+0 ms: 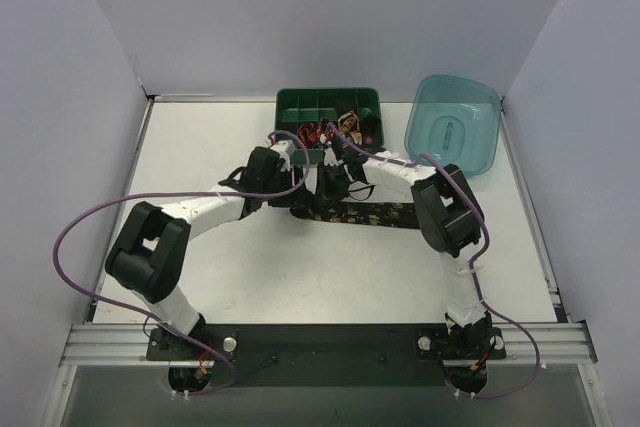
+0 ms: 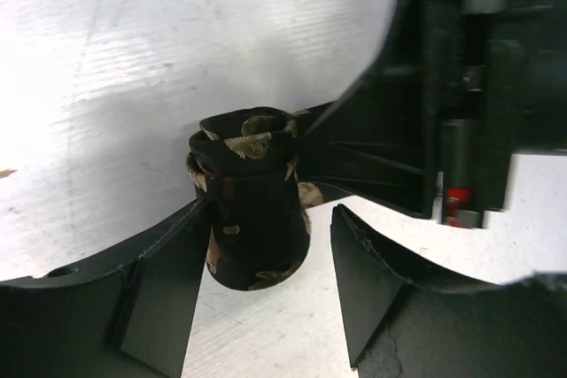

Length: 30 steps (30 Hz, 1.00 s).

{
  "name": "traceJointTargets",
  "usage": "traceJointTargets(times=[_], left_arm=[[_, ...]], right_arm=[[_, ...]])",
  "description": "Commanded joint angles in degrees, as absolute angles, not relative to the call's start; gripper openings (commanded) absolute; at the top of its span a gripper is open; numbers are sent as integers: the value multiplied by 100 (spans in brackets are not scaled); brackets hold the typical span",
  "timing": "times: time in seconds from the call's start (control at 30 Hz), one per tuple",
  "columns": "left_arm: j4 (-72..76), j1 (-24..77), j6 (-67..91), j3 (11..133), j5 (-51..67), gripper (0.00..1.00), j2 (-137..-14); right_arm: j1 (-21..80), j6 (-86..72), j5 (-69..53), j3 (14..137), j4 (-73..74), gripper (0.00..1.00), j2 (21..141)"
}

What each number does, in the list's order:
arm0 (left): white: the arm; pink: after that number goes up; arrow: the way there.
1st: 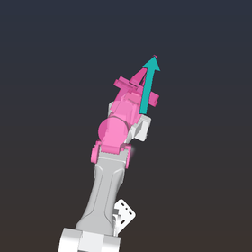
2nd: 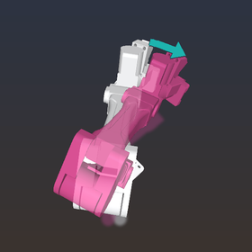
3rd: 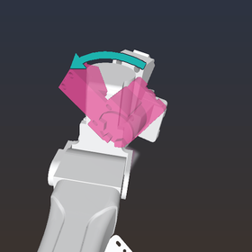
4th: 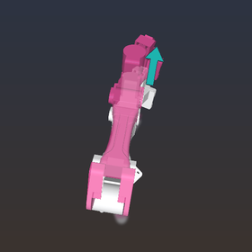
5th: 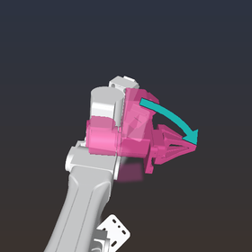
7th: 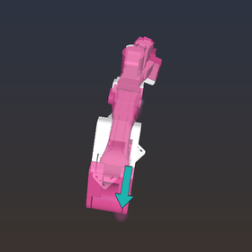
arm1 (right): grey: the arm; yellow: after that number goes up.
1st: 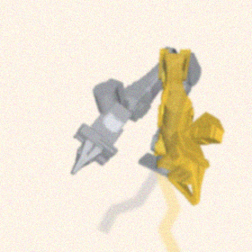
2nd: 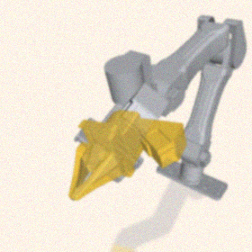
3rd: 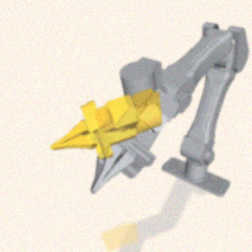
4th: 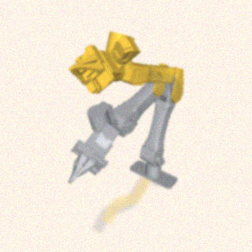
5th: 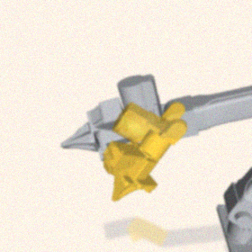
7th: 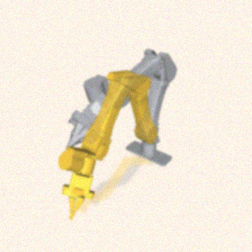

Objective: Roll the ties
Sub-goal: Roll the tie at the center of the board.

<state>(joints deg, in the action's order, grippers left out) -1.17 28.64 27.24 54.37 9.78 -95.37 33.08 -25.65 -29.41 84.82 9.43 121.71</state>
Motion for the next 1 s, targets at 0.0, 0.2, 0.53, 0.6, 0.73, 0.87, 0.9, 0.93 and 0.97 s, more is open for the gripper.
traceJointTargets(times=[0.0, 0.2, 0.53, 0.6, 0.73, 0.87, 0.9, 0.93, 0.97], left_arm=[[-395, 3198, 2444, 6072, 959, 66, -9500], [-554, 3498, 2426, 6231, 721, 66, -9519], [-545, 3603, 2461, 6267, 703, 65, -9782], [-545, 3621, 2461, 6267, 651, 65, -9800], [-580, 3639, 2443, 6319, 633, 65, -9826], [-624, 3674, 2417, 6416, 624, 65, -9896], [-650, 3700, 2408, 6460, 615, 65, -9923], [-659, 3718, 2400, 6495, 598, 65, -9940], [-694, 3735, 2399, 6521, 572, 65, -9958]], right_arm=[[3340, -2646, -3111, 8587, 853, 0, 12164], [3296, -2716, -3208, 8543, 800, 0, 12190], [3024, -2707, -3515, 8148, 826, 0, 11699], [2980, -2707, -3594, 8051, 835, 0, 11611], [2936, -2663, -3621, 7954, 931, 0, 11453], [2865, -2646, -3604, 7840, 984, 0, 11268], [2839, -2628, -3621, 7805, 993, 0, 11215], [2821, -2619, -3604, 7805, 1028, 0, 11180], [2786, -2619, -3586, 7796, 1054, 0, 11154]])
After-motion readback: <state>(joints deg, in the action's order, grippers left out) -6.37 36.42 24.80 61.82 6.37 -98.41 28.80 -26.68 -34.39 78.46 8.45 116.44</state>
